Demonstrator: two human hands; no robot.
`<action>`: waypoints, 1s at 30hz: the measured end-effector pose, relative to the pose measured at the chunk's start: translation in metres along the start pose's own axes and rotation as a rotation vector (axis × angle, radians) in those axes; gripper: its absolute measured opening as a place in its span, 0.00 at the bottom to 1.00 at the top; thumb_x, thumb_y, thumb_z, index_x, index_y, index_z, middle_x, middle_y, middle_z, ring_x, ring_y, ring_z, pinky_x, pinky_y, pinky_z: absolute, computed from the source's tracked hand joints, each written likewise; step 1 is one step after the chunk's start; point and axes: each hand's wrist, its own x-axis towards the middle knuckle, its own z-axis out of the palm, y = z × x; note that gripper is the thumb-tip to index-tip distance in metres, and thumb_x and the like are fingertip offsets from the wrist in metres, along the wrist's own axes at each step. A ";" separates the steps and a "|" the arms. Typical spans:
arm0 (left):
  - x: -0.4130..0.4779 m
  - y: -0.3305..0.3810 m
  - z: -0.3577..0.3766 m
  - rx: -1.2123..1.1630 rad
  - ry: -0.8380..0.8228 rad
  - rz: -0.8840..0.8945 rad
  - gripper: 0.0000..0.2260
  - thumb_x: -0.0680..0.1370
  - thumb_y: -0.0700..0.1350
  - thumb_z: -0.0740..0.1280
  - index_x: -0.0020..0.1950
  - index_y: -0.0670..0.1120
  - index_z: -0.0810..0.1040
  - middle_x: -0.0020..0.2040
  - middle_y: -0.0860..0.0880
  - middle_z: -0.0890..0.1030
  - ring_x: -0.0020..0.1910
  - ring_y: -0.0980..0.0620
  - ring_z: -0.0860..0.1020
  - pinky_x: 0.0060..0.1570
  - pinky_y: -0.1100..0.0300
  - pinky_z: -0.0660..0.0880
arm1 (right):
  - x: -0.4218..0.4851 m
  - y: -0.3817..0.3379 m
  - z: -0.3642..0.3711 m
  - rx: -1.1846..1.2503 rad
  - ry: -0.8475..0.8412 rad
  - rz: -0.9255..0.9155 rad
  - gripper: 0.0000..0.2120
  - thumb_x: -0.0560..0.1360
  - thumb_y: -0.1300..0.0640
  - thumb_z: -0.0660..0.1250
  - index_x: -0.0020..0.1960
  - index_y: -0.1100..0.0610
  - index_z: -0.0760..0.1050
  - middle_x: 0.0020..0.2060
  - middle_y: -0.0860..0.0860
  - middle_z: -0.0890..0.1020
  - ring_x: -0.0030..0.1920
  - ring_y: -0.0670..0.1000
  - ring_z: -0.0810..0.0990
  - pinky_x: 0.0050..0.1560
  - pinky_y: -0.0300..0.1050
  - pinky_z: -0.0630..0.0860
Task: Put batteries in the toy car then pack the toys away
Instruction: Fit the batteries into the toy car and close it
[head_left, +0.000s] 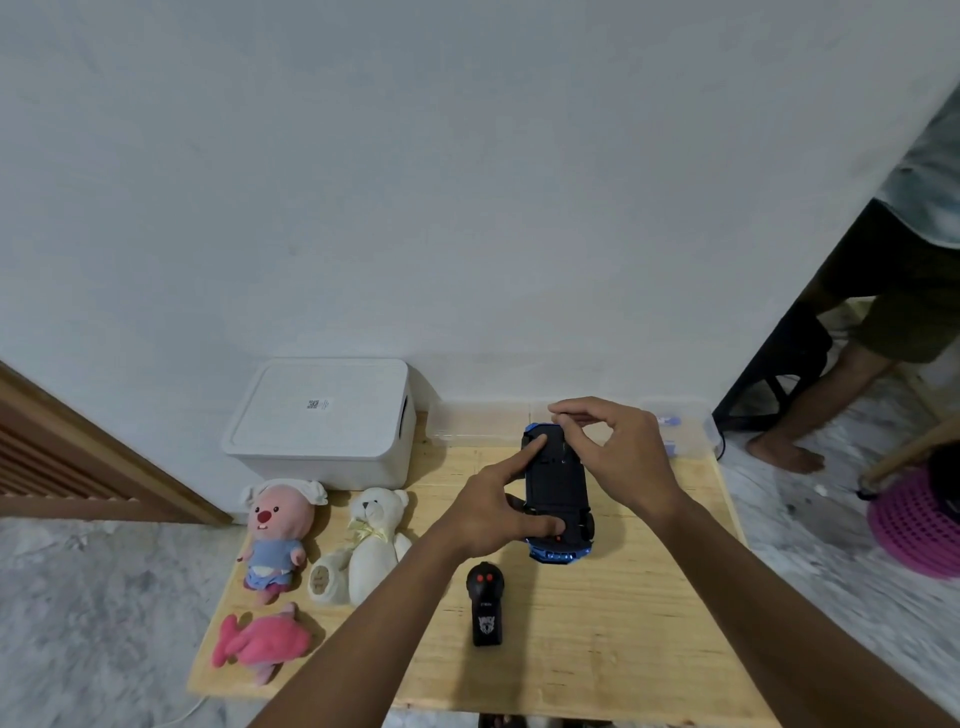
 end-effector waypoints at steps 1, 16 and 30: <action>0.000 0.000 0.000 0.001 0.001 0.002 0.45 0.71 0.40 0.81 0.82 0.61 0.62 0.73 0.54 0.75 0.44 0.57 0.86 0.47 0.63 0.81 | 0.000 0.000 0.000 0.003 0.010 0.009 0.07 0.77 0.57 0.72 0.51 0.47 0.86 0.45 0.37 0.86 0.47 0.39 0.83 0.50 0.29 0.76; 0.002 -0.001 0.002 0.016 -0.004 0.030 0.46 0.71 0.41 0.81 0.81 0.62 0.62 0.72 0.54 0.77 0.55 0.58 0.84 0.50 0.64 0.81 | -0.002 -0.004 0.002 0.070 0.101 0.139 0.06 0.71 0.51 0.78 0.42 0.49 0.81 0.39 0.43 0.84 0.42 0.44 0.81 0.45 0.38 0.77; 0.005 0.000 0.001 -0.044 0.027 0.034 0.44 0.71 0.39 0.81 0.80 0.63 0.65 0.72 0.54 0.74 0.46 0.56 0.86 0.49 0.60 0.82 | -0.014 0.013 -0.017 0.196 0.106 0.351 0.13 0.84 0.59 0.57 0.58 0.49 0.79 0.35 0.48 0.79 0.29 0.46 0.73 0.32 0.37 0.73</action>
